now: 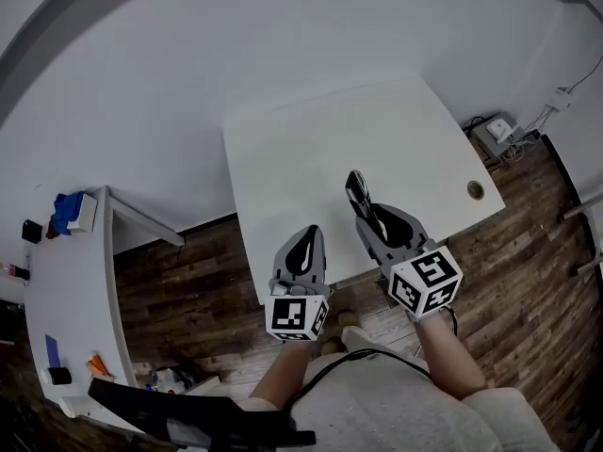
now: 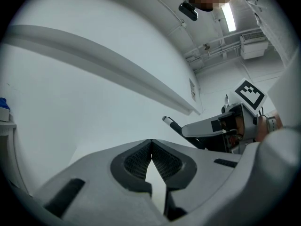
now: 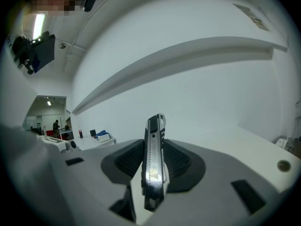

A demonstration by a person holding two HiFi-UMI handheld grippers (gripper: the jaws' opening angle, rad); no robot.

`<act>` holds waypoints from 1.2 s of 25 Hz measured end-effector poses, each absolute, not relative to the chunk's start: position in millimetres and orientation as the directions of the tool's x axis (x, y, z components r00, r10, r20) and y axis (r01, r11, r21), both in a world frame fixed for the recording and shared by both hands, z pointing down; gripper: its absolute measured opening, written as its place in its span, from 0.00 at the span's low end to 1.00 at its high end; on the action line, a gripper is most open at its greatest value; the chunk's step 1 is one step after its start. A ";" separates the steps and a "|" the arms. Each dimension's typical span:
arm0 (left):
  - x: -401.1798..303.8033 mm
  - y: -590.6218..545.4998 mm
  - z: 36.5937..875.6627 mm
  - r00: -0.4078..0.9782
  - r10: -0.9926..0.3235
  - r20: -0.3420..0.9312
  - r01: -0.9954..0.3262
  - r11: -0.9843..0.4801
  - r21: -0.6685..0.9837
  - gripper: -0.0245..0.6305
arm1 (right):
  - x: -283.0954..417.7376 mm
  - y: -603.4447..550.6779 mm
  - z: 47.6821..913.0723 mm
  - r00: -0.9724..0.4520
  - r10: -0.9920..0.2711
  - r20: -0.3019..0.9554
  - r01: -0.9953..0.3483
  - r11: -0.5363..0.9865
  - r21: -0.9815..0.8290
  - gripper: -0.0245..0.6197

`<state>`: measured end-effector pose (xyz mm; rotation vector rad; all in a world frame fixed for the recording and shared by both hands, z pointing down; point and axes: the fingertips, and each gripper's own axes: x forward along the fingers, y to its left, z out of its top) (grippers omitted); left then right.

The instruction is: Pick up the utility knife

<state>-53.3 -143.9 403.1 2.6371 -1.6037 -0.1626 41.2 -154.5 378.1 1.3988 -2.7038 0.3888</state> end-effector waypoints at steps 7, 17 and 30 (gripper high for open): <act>-56.5 -143.3 399.6 0.454 -0.888 -0.070 -0.883 -0.459 0.095 0.05 | 40.7 -154.0 372.2 -0.571 -0.807 0.152 -0.818 0.545 -0.185 0.24; -57.5 -140.5 399.4 0.453 -0.889 -0.070 -0.885 -0.458 0.090 0.05 | 41.4 -152.9 370.7 -0.556 -0.817 0.151 -0.830 0.535 -0.161 0.24; -45.2 -137.5 399.8 0.461 -0.884 -0.074 -0.880 -0.466 0.090 0.05 | 56.1 -147.9 376.3 -0.534 -0.831 0.157 -0.843 0.509 -0.175 0.24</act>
